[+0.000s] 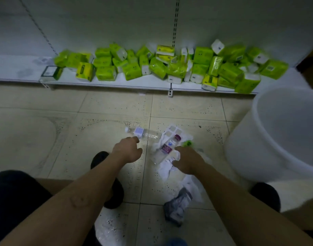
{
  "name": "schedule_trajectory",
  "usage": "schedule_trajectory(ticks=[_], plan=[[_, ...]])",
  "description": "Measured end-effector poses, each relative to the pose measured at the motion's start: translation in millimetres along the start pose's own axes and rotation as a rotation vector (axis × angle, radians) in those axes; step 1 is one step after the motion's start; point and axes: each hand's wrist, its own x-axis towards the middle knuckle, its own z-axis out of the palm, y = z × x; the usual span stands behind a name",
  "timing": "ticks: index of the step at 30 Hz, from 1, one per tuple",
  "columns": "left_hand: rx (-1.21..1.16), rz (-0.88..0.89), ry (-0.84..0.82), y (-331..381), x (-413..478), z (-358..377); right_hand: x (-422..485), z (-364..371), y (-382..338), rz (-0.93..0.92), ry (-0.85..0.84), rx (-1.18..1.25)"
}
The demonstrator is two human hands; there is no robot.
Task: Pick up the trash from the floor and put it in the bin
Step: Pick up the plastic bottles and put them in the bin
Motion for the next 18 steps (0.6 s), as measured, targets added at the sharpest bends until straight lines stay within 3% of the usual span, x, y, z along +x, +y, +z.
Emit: schedule_trajectory(ticks=[6,10,18], plan=[[0.046,-0.020,-0.091,-4.5,55.0,33.1,45.4,36.6,2.0,0.012,-0.065,0.044],[0.104,0.003,-0.062,-5.2,102.4,41.2,83.9,55.3,3.5,0.054,-0.079,0.072],[0.193,0.041,-0.039,-21.9,199.3,72.5,176.3,83.6,12.2,0.181,0.058,0.097]])
